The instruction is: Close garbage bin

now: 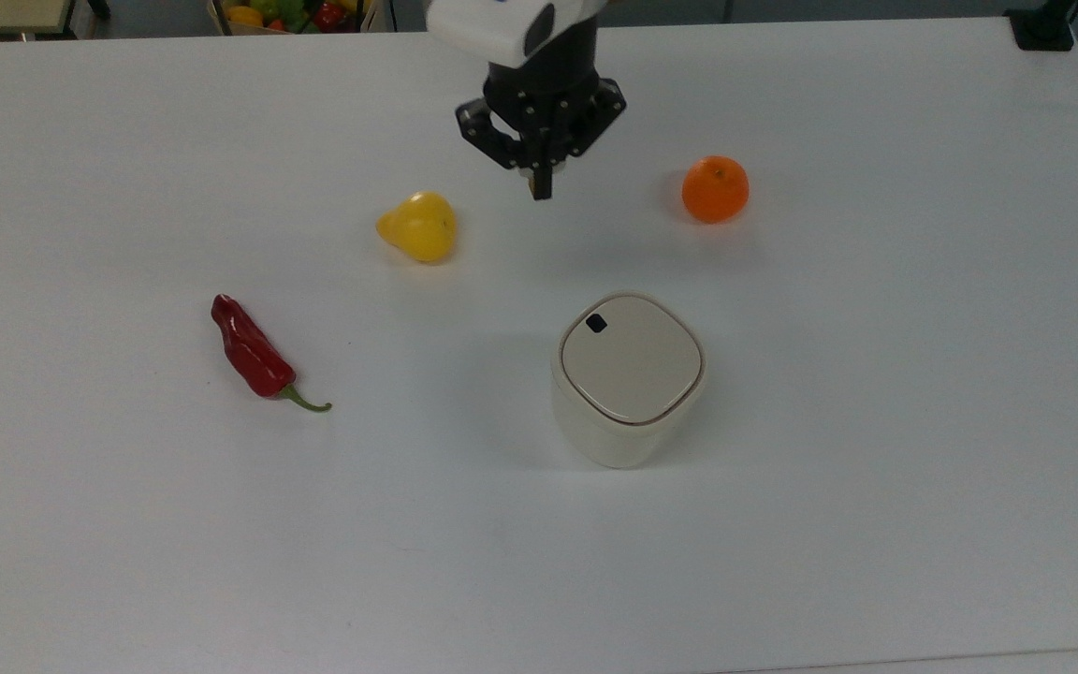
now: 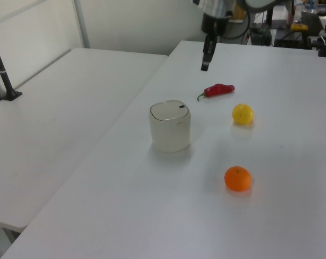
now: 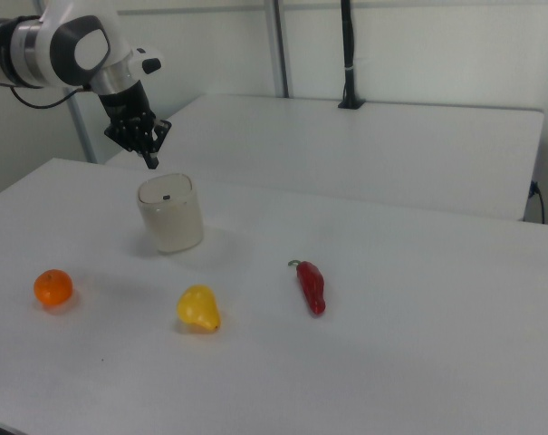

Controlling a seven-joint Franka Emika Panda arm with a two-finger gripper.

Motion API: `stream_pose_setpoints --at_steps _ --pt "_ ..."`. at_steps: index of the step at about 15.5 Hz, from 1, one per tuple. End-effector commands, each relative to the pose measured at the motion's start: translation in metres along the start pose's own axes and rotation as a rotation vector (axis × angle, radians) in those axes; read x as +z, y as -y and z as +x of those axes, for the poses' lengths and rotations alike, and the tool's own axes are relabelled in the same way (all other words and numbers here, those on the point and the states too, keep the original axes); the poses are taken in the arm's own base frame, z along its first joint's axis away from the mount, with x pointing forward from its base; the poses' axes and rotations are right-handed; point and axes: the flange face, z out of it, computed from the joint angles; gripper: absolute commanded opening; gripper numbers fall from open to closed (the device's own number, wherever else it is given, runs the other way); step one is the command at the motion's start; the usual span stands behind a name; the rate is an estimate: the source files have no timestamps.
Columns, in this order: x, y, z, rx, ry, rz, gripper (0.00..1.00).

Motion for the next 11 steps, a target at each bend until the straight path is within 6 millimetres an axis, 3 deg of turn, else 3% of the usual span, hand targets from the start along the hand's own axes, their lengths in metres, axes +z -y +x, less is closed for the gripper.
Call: stream_pose_setpoints --at_steps 1,5,7,8,9,11 --pt "-0.033 -0.041 -0.041 0.17 0.094 -0.007 0.0" --pt "-0.053 -0.081 -0.076 0.28 0.173 -0.023 0.0" --pt "-0.057 -0.09 -0.089 0.305 0.18 -0.023 0.0" --pt "-0.059 -0.099 -0.093 0.32 0.18 -0.025 0.08" --pt "-0.059 -0.108 -0.096 0.337 0.182 -0.026 0.34" --pt "-0.067 -0.113 -0.098 0.346 0.168 -0.028 0.49"
